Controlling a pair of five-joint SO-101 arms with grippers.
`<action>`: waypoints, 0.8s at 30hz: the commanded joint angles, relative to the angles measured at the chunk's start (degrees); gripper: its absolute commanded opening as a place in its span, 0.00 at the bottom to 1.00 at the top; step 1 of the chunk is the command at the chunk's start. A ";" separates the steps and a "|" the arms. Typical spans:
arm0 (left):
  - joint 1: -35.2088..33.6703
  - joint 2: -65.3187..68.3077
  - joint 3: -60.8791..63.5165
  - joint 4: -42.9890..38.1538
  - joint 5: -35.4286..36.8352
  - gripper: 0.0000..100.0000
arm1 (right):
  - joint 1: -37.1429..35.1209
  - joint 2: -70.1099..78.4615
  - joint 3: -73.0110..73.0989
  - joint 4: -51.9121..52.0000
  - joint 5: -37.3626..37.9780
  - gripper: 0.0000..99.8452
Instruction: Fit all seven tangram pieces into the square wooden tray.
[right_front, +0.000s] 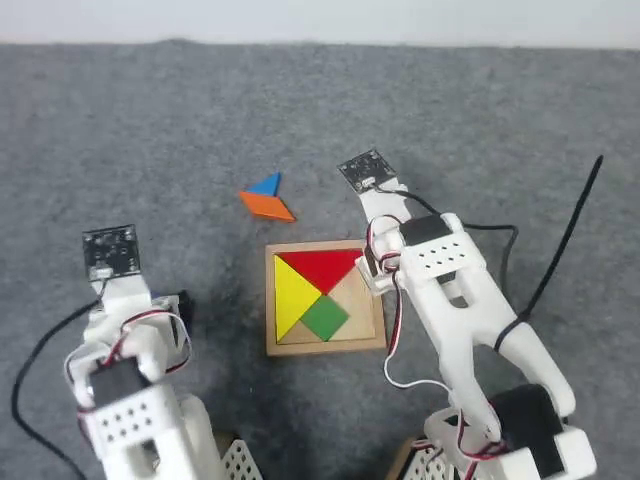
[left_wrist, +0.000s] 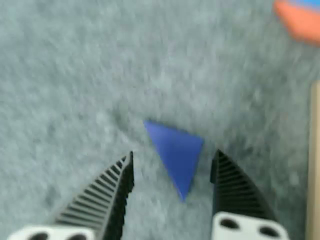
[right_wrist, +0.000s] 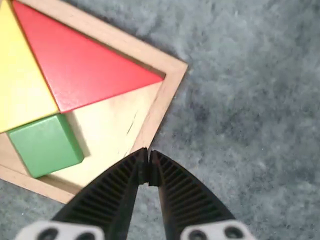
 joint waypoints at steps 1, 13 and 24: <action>-0.53 19.08 -8.13 -1.85 -0.97 0.25 | 1.10 -3.30 -0.35 -1.45 0.44 0.01; 0.44 44.48 -16.40 -8.97 16.62 0.25 | 1.19 -3.30 -0.26 -2.68 0.18 0.01; 0.70 59.25 -24.22 -11.34 24.26 0.25 | 1.19 -3.30 -0.26 -2.68 0.09 0.01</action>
